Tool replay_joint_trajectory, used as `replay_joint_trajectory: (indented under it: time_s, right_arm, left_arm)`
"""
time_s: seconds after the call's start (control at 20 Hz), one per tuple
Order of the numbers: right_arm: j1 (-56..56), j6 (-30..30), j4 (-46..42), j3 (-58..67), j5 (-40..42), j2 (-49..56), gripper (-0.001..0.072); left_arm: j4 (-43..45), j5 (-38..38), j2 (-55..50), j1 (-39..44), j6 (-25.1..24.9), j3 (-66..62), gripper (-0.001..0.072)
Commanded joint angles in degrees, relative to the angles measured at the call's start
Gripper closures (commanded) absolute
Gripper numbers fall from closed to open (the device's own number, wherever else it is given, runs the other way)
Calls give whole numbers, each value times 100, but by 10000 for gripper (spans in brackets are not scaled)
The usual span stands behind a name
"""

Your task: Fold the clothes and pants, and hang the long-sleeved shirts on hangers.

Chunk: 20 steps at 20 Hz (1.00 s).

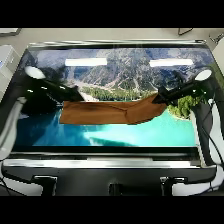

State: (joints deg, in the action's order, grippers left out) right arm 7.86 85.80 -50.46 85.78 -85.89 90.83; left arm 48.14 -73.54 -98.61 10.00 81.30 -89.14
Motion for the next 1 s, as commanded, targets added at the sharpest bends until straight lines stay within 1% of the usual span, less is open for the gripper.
replay_joint_trajectory:
  time_s: [0.0,0.1,0.15,0.2,0.25,0.3,0.35,0.45,0.5,0.55,0.6,0.65,0.7,0.75,0.85,0.95]
  right_arm:
    - [-422,496,48,4,-170,-933,662]
    - [-595,723,33,4,-168,-1346,662]
    - [-640,835,37,4,-164,-1515,662]
    - [-638,898,138,4,-175,-1668,662]
    - [-638,957,175,4,-166,-1814,662]
    - [-640,960,184,4,-179,-1930,661]
    - [-638,970,151,4,-188,-2035,661]
    - [-638,984,17,4,-232,-2094,661]
    - [-638,986,-118,2,-256,-2070,661]
    - [-638,999,-192,2,-254,-2031,661]
    - [-638,999,-221,2,-247,-1987,661]
    - [-640,999,-212,2,-245,-1919,661]
    - [-640,999,-179,2,-234,-1838,661]
    - [-682,997,-122,2,-168,-1749,661]
    - [-966,992,-120,2,44,-1519,661]
    - [-1412,975,-105,2,271,-1180,661]
  left_arm:
    - [-278,1705,-437,1375,492,382,669]
    - [-898,2074,-772,1864,531,376,670]
    - [-1075,2170,-929,2068,538,376,685]
    - [-1117,2258,-1075,2236,732,376,686]
    - [-1185,2367,-1226,2413,1054,376,686]
    - [-1502,2507,-1355,2581,1204,374,686]
    - [-2173,2699,-1462,2782,1117,376,686]
    - [-3576,3318,-1532,3224,619,374,686]
    - [-4142,3687,-1534,3427,461,358,686]
    - [-4476,3976,-1537,3560,387,321,686]
    - [-4542,4190,-1537,3624,393,289,686]
    - [-4492,4264,-1537,3593,234,273,687]
    - [-4363,4172,-1534,3453,-20,273,689]
    - [-4030,3980,-1515,3239,-107,275,691]
    - [-2833,3386,-1346,2608,-87,273,692]
    - [-1620,2656,-962,1834,15,273,692]
